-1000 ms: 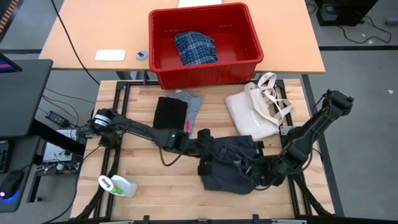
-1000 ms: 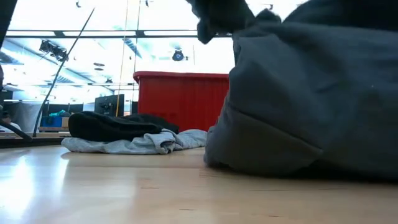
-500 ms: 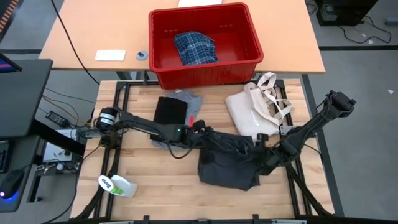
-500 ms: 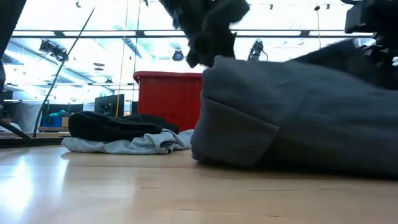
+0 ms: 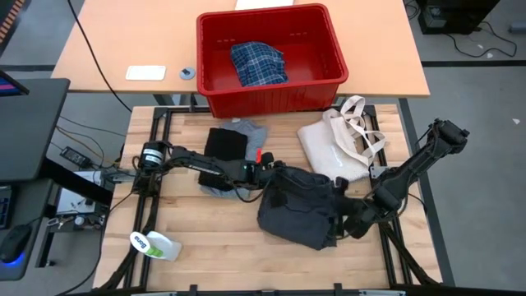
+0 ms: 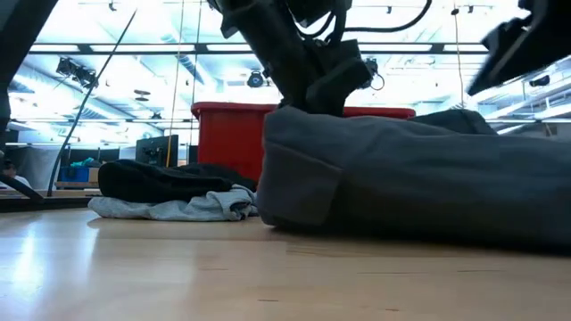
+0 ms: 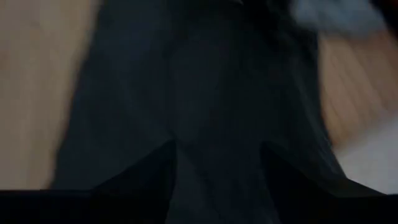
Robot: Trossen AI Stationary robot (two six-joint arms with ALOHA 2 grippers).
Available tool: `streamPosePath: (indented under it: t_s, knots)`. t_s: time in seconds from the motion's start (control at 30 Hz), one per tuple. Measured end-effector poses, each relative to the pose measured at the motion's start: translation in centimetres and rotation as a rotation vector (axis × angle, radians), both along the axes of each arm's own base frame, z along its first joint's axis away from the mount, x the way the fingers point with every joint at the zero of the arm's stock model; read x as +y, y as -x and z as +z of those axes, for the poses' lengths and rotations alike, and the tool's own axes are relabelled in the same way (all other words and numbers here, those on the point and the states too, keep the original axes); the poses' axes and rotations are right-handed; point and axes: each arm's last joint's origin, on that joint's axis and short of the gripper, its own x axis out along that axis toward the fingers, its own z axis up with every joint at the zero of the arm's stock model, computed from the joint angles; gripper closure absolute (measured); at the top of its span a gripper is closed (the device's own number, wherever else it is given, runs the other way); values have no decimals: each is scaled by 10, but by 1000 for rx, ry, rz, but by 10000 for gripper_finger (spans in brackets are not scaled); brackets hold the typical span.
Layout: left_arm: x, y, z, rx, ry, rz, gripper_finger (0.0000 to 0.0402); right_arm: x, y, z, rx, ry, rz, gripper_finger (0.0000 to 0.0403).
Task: Fold Laundry from Bin
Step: Fold the gray short pants
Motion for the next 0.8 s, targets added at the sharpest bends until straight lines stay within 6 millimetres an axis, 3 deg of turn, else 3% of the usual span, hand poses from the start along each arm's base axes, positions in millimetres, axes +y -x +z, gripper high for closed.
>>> streamPosePath:
  t_s: [0.13, 0.23, 0.33, 0.4, 0.53, 0.67, 0.8]
  knots:
    - [2, -2, 1, -16, -9, 0, 363, 1, -7, -18, -186, 83, 21, 168]
    - [1, -1, 0, 3, -28, -23, 363, -15, -5, -46, -211, 146, -37, 175]
    - [-2, 2, -2, 53, -53, -59, 354, -33, 3, -75, -170, 90, -84, 185]
    - [-6, 5, -1, 91, -87, -107, 329, -42, 9, -90, -140, 35, -131, 193]
    - [-9, 9, 6, 111, -118, -151, 242, -49, 14, -100, -116, -27, -178, 208]
    - [-7, 16, 42, 111, -159, -123, 157, -50, 14, -100, -108, -39, -190, 217]
    - [-19, 20, 78, 44, -149, -128, 116, -56, 16, -103, -82, -60, -260, 222]
